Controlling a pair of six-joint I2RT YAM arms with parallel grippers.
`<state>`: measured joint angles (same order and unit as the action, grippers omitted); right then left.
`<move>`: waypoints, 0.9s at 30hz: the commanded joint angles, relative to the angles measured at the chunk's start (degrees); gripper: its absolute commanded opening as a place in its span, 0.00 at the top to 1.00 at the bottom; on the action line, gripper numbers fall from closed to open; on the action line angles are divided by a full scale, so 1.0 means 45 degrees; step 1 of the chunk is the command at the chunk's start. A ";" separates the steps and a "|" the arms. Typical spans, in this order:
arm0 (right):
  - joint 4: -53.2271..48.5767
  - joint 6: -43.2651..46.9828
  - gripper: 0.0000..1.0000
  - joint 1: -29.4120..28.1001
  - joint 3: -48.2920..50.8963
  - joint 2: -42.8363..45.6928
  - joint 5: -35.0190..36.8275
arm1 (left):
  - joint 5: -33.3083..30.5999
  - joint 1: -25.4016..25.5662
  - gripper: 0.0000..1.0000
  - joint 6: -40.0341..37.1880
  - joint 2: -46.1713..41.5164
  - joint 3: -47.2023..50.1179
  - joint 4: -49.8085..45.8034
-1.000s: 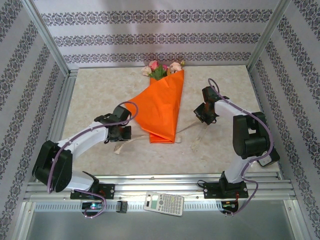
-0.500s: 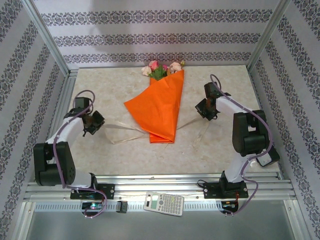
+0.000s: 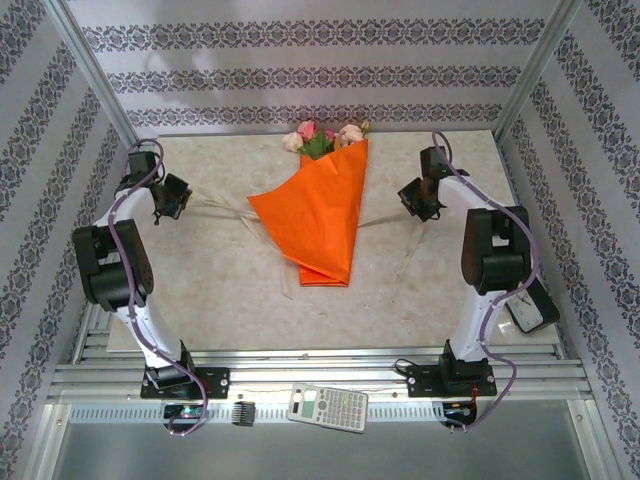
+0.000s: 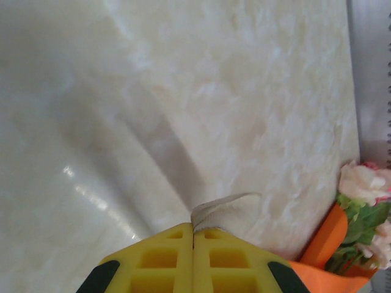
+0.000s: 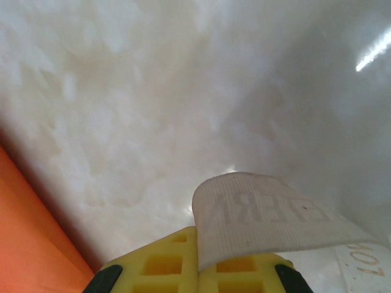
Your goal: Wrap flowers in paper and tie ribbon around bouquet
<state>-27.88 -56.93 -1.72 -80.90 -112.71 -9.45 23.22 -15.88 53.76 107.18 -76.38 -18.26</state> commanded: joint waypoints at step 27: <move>-0.1754 0.2124 1.00 0.2515 -0.1685 0.2154 0.2352 | 0.0203 0.2874 0.44 0.2869 -0.2948 0.1911 -0.2875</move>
<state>-33.54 -49.82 8.99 -86.28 -104.97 -1.85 27.11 -2.42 65.87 97.08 -66.26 -27.27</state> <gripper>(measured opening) 0.051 0.549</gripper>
